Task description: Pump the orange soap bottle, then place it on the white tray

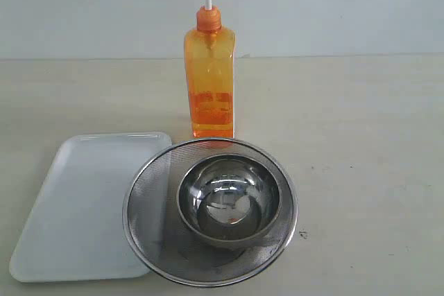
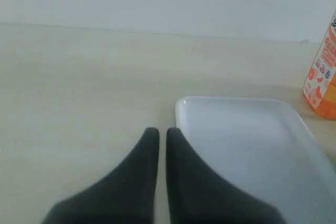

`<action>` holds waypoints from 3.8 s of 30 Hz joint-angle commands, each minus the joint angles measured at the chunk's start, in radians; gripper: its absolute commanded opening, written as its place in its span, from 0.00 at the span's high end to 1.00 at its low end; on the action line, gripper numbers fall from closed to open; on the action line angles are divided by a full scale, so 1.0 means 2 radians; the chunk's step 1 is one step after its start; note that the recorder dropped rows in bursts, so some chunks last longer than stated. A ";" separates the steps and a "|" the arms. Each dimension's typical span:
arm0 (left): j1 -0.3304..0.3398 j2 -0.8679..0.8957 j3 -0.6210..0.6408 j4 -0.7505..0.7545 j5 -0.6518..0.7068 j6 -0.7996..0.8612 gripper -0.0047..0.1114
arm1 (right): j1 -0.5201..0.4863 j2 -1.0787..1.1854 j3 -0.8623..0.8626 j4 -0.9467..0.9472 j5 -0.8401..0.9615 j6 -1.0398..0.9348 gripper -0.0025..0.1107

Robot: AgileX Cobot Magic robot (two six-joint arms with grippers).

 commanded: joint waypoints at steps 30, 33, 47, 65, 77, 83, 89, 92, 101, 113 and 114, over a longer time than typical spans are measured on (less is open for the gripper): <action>0.000 -0.001 -0.216 -0.142 -0.035 0.013 0.92 | -0.001 -0.002 -0.001 -0.002 -0.004 -0.001 0.98; 0.000 -0.001 -0.216 -0.142 -0.054 0.013 0.92 | -0.001 -0.002 -0.001 -0.002 -0.004 -0.001 0.98; 0.000 -0.001 -0.216 -0.232 -0.094 0.013 0.92 | -0.001 -0.002 -0.001 0.001 -0.004 -0.001 0.98; -0.004 0.437 -0.554 -0.216 0.004 0.144 0.92 | -0.001 -0.002 -0.001 0.001 -0.004 -0.001 0.98; -0.081 0.512 -0.318 -0.208 -0.296 0.196 0.92 | -0.001 -0.002 -0.001 0.001 -0.004 -0.001 0.98; -0.212 0.556 -0.213 -0.187 -0.449 0.166 0.92 | -0.001 -0.002 -0.001 0.001 -0.004 -0.001 0.98; -0.332 0.588 -0.169 -0.194 -0.555 0.169 0.92 | -0.001 -0.002 -0.001 0.001 -0.004 -0.001 0.98; -0.361 0.633 -0.168 -0.217 -0.616 0.177 0.92 | -0.001 -0.002 -0.001 0.001 -0.004 -0.001 0.98; -0.382 0.817 -0.200 -0.229 -0.777 0.167 0.92 | -0.001 -0.002 -0.001 0.001 -0.004 -0.001 0.98; -0.382 0.906 -0.284 -0.206 -0.777 0.106 0.16 | -0.001 -0.002 -0.001 -0.001 -0.004 -0.001 0.98; -0.382 0.909 -0.292 -0.206 -0.777 0.106 0.09 | -0.001 -0.002 -0.001 -0.001 -0.004 -0.001 0.98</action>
